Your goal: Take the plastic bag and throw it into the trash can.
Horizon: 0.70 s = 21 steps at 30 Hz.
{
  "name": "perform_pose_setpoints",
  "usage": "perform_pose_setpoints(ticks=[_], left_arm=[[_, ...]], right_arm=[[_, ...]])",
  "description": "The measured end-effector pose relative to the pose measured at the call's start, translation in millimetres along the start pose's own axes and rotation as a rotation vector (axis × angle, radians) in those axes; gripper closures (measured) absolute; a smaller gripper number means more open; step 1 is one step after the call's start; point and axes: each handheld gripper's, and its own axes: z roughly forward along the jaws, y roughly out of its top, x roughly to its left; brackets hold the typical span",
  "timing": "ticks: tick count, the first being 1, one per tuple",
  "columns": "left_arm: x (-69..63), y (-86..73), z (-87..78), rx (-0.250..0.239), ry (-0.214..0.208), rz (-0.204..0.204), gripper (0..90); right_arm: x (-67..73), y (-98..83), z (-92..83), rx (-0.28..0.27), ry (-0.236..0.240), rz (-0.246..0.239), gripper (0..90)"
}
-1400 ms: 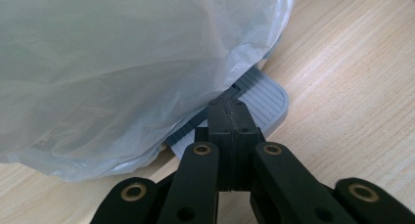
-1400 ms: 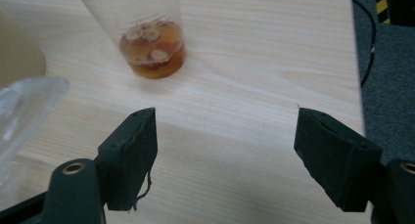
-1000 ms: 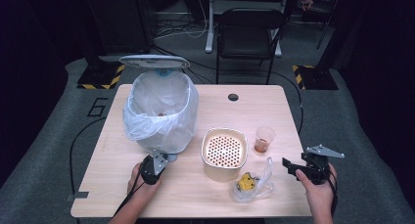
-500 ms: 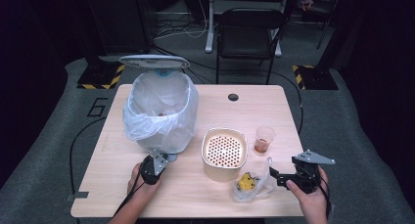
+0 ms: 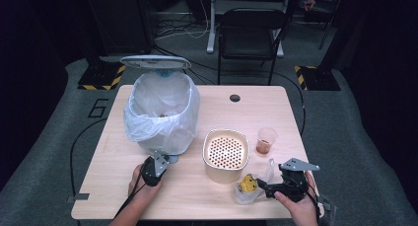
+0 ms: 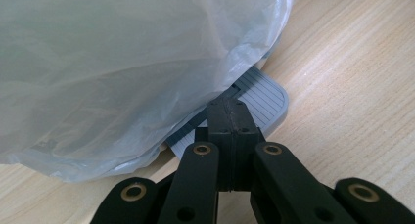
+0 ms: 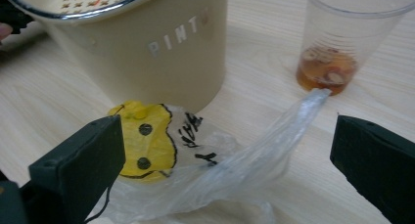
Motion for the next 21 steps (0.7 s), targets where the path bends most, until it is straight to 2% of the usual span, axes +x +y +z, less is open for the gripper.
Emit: perform_pose_setpoints(ticks=[5, 11, 15, 21], left_arm=[[-0.1, 0.0, 0.0, 0.000, 0.000, -0.001, 90.0], [-0.2, 0.0, 0.0, 0.000, -0.001, -0.001, 90.0], [-0.3, 0.0, 0.0, 0.001, 0.001, 0.000, 90.0], [-0.3, 0.0, 0.0, 0.000, 0.001, 0.000, 90.0]], right_arm=[[8.7, -1.2, 2.5, 0.012, 0.033, -0.021, 0.0], [17.0, -5.0, 7.2, 0.027, 0.046, -0.031, 0.0], [24.7, -7.7, 14.1, 0.047, 0.063, -0.061, 0.0], [27.2, -13.3, 26.8, 0.080, 0.073, -0.057, 0.0]])
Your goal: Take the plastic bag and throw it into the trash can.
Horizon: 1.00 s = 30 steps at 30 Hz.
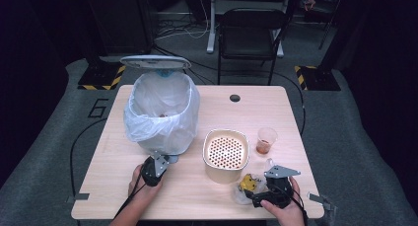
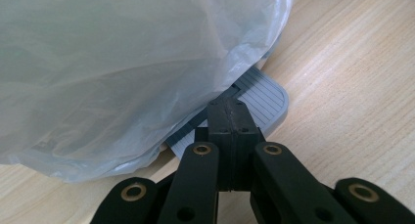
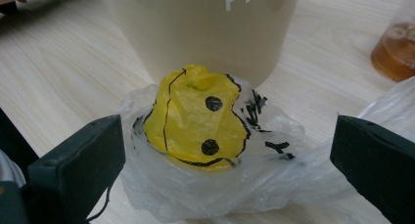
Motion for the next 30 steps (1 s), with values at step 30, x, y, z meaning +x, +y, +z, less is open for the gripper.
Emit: perform_pose_setpoints(ticks=[30], left_arm=[[-0.7, -0.1, 0.1, -0.002, 0.001, 0.002, 90.0]], right_arm=[[-5.3, -10.4, 49.7, 0.100, 0.028, -0.097, 19.2]])
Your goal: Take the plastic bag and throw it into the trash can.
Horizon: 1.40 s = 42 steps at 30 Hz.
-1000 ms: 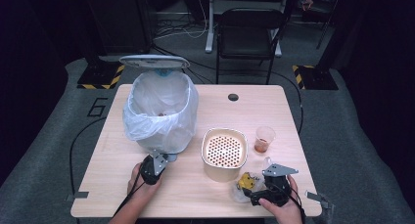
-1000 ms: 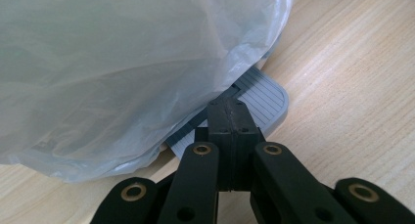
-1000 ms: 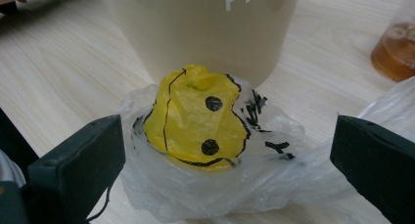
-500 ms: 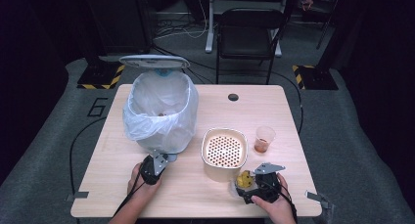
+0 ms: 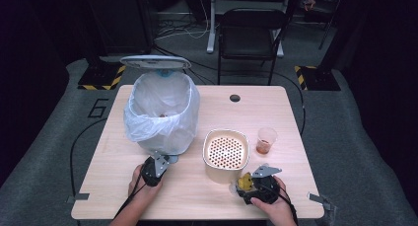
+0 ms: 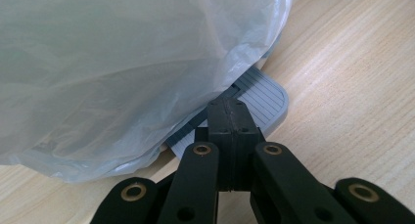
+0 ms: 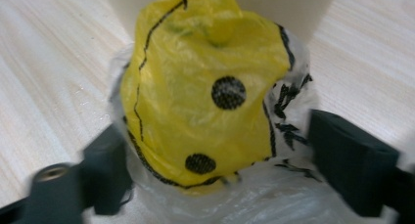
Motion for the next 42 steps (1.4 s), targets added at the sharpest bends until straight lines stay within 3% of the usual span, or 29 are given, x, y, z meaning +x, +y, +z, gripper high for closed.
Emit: perform_pose_setpoints(ticks=[2, 8, 10, 11, 16, 21, 27, 35, 42], left_arm=[[0.0, 0.0, 0.0, 0.000, 0.000, 0.000, 90.0], [-0.1, 0.1, -0.1, 0.001, 0.002, 0.005, 90.0], [-0.1, 0.0, -0.1, 0.001, 0.003, 0.006, 90.0], [-0.2, 0.1, -0.1, 0.001, 0.004, 0.007, 90.0], [-0.3, 0.0, 0.0, 0.000, 0.004, 0.008, 90.0], [-0.4, 0.0, -0.1, 0.001, 0.006, 0.012, 90.0], [-0.6, 0.0, -0.2, 0.001, 0.009, 0.020, 90.0], [-0.7, 0.0, -0.2, 0.000, 0.012, 0.022, 90.0], [-0.5, -0.1, 0.2, -0.005, 0.012, 0.013, 90.0]], right_arm=[[3.3, 0.4, 0.7, -0.010, -0.009, -0.013, 26.0], [5.7, 1.3, -1.5, -0.010, 0.047, -0.069, 54.8], [5.5, 1.3, -2.1, -0.010, 0.049, -0.073, 58.0], [5.1, 0.6, -3.0, -0.008, 0.064, -0.069, 64.8], [2.9, 0.5, -5.9, 0.007, 0.102, -0.087, 73.2], [2.1, 1.3, -9.1, 0.015, 0.120, -0.060, 75.0], [-0.6, 3.3, -25.4, 0.004, 0.160, -0.028, 75.3], [-5.5, 8.1, -51.1, -0.019, 0.169, 0.003, 75.3], [-7.6, 24.2, -81.6, -0.061, 0.151, -0.009, 75.2]])
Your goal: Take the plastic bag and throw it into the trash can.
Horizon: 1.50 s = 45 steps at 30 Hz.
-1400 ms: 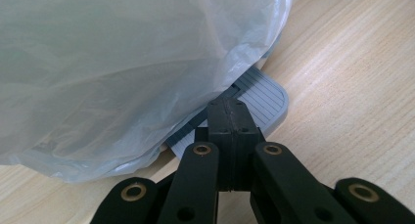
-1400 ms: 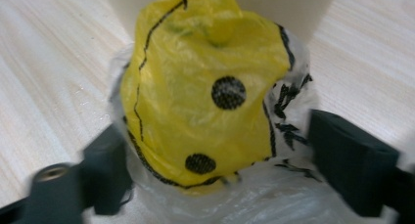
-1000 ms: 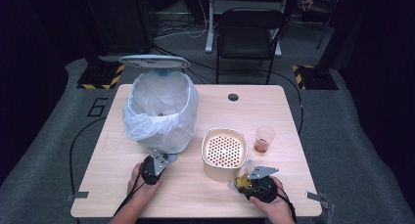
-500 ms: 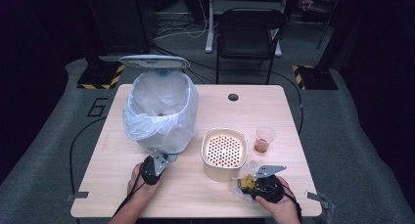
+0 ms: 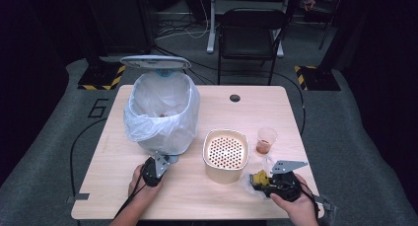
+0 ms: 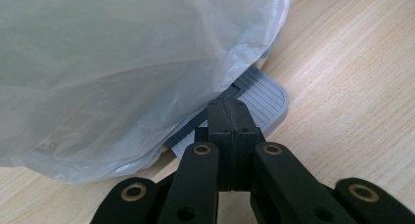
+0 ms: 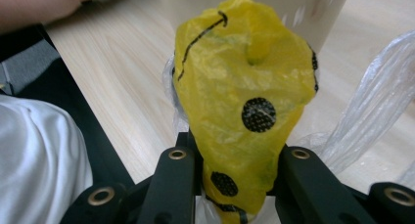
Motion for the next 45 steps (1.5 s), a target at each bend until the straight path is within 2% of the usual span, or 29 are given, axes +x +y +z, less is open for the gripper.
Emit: perform_pose_setpoints(ticks=[3, 10, 15, 23, 32, 45], left_arm=[[-0.1, 0.2, -0.4, 0.005, 0.000, 0.010, 90.0], [0.0, 0.1, -0.2, 0.001, 0.000, 0.005, 90.0], [0.5, 0.0, 0.0, 0.000, -0.007, -0.005, 90.0], [0.0, -0.1, 0.1, -0.001, -0.001, 0.000, 90.0], [0.5, -0.2, 0.1, -0.003, -0.007, -0.006, 90.0], [0.6, -0.1, 0.0, -0.001, -0.008, -0.004, 90.0]], right_arm=[[-1.0, 7.7, -9.4, -0.016, 0.004, -0.001, 75.2], [-1.1, 25.4, -24.0, -0.021, -0.003, -0.014, 75.2], [-0.3, 41.8, -37.2, -0.031, -0.011, -0.034, 75.2], [0.9, 74.9, -52.1, -0.056, -0.002, -0.086, 75.1], [5.3, 108.3, -51.0, -0.067, 0.006, -0.132, 75.0], [7.0, 133.9, -32.6, -0.084, 0.038, -0.152, 74.9]])
